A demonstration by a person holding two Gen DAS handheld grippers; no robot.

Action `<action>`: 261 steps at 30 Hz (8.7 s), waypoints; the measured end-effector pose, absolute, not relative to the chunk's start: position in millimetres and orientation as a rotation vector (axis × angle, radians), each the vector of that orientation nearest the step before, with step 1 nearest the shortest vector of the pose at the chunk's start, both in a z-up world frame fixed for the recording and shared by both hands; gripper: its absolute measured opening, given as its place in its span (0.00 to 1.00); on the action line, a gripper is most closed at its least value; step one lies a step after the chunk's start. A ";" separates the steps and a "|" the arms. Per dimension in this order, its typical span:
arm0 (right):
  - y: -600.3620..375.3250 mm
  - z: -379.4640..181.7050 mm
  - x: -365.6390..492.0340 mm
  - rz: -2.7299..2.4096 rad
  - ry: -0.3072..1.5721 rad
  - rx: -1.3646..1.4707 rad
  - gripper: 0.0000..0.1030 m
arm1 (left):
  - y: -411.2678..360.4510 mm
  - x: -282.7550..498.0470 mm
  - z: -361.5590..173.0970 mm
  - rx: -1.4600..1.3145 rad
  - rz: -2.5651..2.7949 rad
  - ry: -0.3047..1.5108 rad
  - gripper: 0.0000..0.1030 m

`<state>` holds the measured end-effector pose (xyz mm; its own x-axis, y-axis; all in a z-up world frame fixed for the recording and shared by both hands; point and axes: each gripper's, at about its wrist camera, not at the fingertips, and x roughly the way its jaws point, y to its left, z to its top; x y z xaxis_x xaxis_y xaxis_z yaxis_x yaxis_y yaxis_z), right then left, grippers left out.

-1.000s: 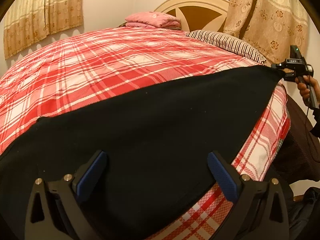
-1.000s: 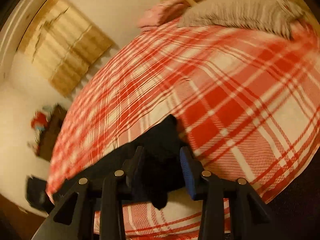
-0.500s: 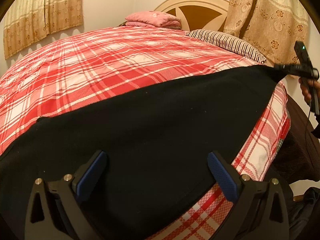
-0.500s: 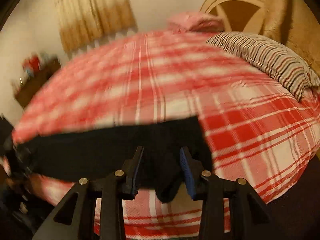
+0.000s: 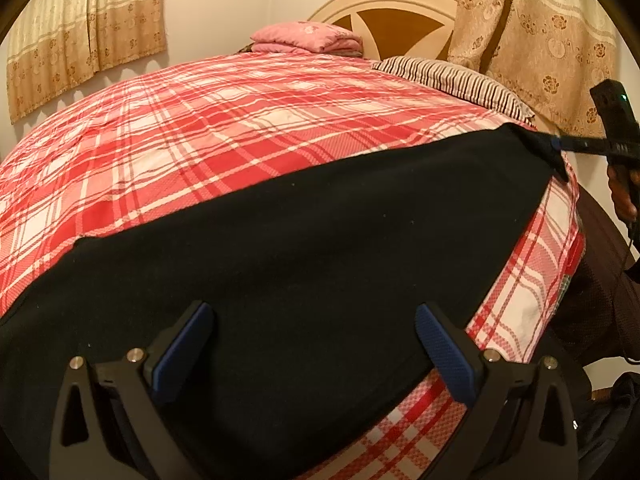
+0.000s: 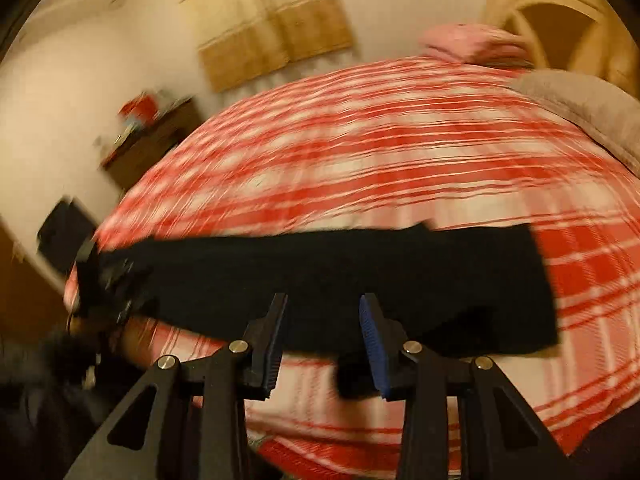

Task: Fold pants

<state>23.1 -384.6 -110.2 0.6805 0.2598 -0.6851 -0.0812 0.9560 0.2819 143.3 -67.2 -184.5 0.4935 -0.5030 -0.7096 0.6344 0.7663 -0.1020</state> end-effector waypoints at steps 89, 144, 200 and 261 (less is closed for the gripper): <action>-377.1 -125.1 53.1 -0.076 0.927 0.122 0.48 | -2.9 138.2 -175.6 0.149 -0.546 0.764 1.00; -52.8 -143.9 242.3 0.624 1.006 0.006 0.28 | 88.9 134.8 -186.0 0.025 -0.403 0.747 1.00; -113.4 -197.6 121.3 0.564 0.961 0.171 0.39 | 134.5 156.1 -186.7 0.164 -0.042 0.800 1.00; -521.6 -164.8 -0.6 -0.195 0.492 0.780 0.19 | 39.6 150.1 -194.5 0.072 -0.212 0.801 1.00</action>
<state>-0.6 -521.6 -164.8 0.8701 0.0105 -0.4928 0.3456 0.6999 0.6251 150.1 39.6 -194.5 0.6761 -0.1610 -0.7190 0.2157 0.9763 -0.0157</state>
